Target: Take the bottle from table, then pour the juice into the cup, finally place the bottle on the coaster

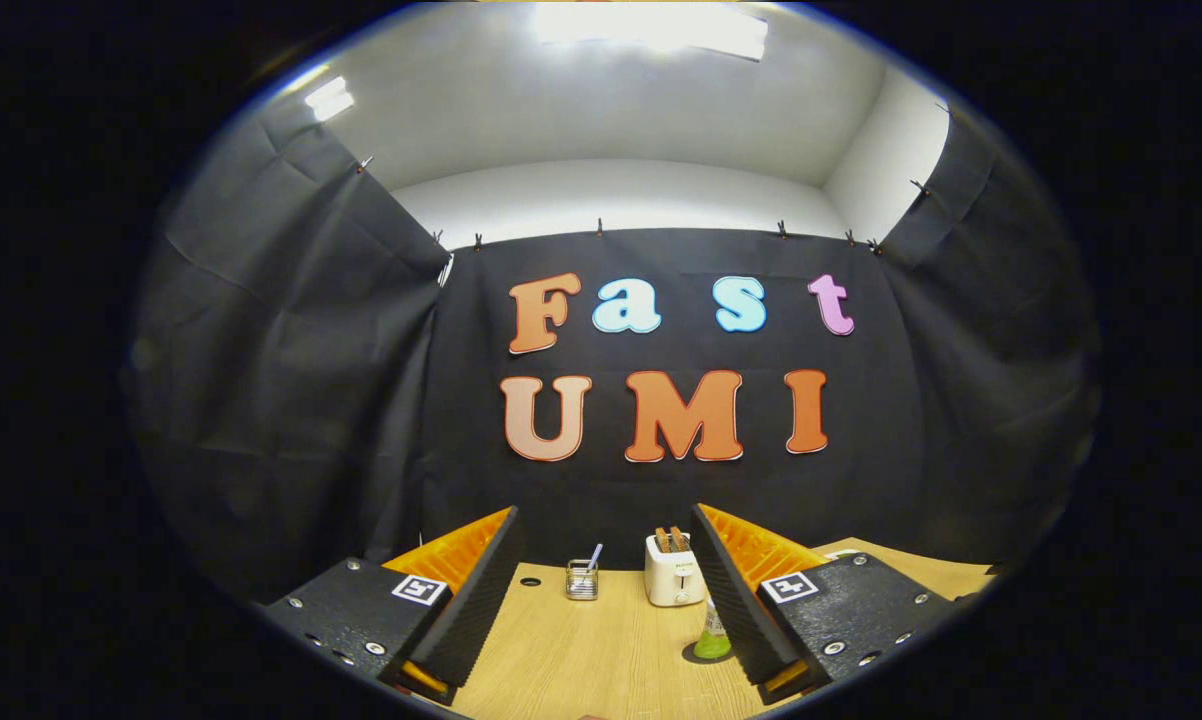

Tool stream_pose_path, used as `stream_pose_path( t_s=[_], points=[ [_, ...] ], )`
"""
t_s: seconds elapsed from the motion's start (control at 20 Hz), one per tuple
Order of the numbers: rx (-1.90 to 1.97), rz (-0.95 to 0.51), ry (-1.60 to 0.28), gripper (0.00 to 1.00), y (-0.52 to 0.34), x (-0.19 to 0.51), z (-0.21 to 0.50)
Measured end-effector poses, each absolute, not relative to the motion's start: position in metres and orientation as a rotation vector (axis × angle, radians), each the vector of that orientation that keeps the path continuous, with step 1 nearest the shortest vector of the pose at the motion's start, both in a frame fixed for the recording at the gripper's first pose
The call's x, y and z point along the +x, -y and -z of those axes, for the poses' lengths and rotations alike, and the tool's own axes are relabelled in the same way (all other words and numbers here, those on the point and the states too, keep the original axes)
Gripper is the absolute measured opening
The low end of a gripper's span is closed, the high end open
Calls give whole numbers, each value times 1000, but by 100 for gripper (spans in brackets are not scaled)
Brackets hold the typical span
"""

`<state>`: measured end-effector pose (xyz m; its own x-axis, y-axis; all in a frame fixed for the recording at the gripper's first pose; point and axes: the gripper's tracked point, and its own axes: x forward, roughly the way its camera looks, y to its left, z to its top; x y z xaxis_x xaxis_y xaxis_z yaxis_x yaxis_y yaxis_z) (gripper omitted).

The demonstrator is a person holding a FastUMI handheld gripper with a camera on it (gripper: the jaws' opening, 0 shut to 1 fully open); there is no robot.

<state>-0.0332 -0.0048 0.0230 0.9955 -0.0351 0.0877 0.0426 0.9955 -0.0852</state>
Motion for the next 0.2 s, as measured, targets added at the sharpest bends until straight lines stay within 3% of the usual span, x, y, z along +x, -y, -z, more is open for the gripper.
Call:
stream_pose_path(
  t_s=[0.2],
  points=[
    [-118, 55, 104, 98, 15, -32, -18]
  ],
)
